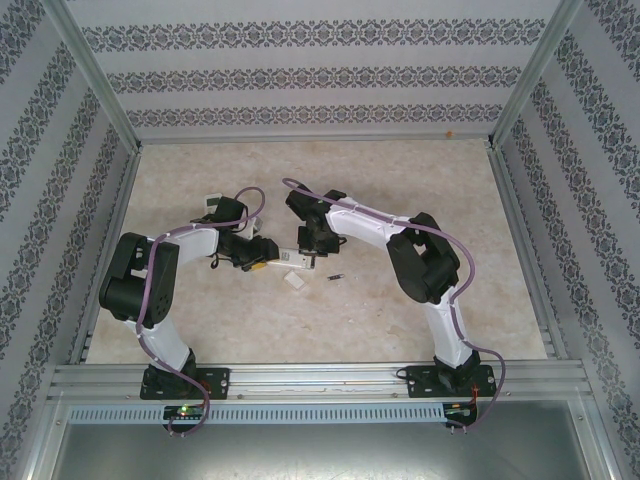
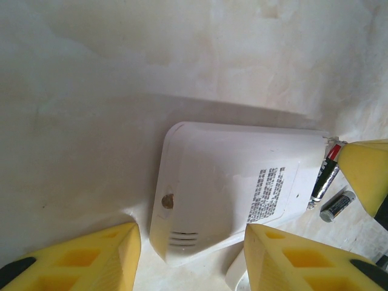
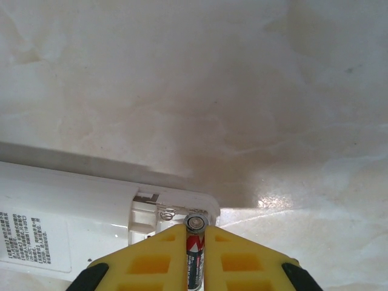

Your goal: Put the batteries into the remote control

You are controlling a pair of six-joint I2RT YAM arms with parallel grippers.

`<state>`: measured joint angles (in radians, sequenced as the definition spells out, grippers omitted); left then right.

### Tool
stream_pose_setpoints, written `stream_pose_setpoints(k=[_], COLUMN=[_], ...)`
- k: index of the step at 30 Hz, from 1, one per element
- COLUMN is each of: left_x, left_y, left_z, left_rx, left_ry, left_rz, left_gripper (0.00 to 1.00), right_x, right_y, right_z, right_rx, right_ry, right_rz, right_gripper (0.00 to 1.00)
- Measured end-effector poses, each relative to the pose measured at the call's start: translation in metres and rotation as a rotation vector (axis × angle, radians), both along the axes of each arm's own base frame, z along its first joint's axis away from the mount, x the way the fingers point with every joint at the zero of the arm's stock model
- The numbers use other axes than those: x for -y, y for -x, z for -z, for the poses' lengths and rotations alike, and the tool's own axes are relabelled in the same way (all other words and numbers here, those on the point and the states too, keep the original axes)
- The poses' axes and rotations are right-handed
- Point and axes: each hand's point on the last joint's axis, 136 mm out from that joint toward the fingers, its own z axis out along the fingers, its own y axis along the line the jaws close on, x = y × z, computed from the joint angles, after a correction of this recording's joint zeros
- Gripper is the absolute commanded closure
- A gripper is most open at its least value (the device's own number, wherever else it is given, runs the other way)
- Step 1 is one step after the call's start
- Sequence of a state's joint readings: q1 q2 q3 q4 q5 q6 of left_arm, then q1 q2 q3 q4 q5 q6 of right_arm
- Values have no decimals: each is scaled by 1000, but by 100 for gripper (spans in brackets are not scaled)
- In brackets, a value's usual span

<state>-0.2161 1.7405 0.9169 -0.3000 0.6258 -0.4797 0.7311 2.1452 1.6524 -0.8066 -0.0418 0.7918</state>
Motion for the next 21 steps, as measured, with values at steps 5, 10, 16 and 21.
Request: stream_pose_setpoints(k=[5, 10, 16, 21], left_x=[0, 0, 0, 0], left_y=[0, 0, 0, 0], left_z=[0, 0, 0, 0], left_rx=[0, 0, 0, 0], left_ry=[0, 0, 0, 0], left_rz=[0, 0, 0, 0], left_gripper=[50, 50, 50, 50], right_x=[-1, -2, -2, -2], right_y=[1, 10, 12, 10], right_z=[0, 7, 8, 6], right_rx=[0, -7, 5, 1], right_ry=[2, 26, 24, 31], right_rz=[3, -1, 21, 21], right_gripper=[88, 88, 88, 81])
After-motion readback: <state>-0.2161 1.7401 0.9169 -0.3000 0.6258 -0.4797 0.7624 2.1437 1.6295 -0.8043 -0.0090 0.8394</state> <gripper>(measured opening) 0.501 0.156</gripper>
